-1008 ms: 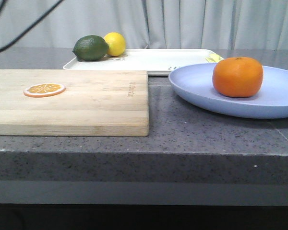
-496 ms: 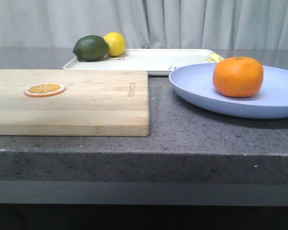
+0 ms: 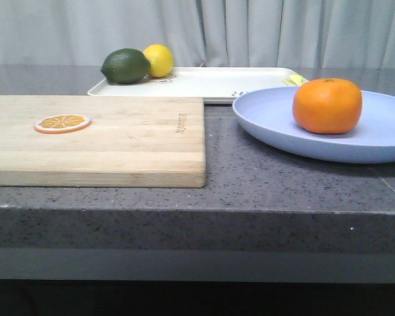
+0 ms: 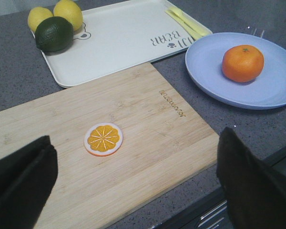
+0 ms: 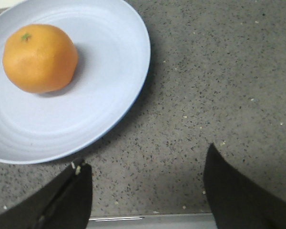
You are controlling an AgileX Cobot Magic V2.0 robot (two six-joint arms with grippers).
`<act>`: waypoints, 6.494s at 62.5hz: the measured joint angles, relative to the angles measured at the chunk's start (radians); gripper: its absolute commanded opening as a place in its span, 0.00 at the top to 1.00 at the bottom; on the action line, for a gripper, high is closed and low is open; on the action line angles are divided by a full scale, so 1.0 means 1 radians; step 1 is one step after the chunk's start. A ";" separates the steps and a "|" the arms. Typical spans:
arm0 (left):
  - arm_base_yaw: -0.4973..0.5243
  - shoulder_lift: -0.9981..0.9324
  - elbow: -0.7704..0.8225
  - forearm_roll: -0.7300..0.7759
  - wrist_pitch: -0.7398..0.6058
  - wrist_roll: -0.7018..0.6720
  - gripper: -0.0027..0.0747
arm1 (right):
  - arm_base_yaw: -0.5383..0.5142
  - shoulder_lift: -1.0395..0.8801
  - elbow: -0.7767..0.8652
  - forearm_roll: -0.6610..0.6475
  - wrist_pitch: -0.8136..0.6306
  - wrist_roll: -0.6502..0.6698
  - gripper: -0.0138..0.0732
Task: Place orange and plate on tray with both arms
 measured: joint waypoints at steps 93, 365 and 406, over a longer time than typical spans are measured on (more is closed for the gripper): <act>0.000 -0.002 0.002 0.004 0.000 0.000 0.11 | -0.301 0.863 -0.430 0.609 0.260 -0.510 0.64; 0.000 -0.002 0.002 0.006 -0.004 0.000 0.11 | 0.159 1.059 -1.600 0.058 0.560 -0.160 0.58; 0.000 -0.002 0.002 0.006 -0.004 0.000 0.11 | 0.029 0.285 -0.507 0.014 0.220 -0.244 0.58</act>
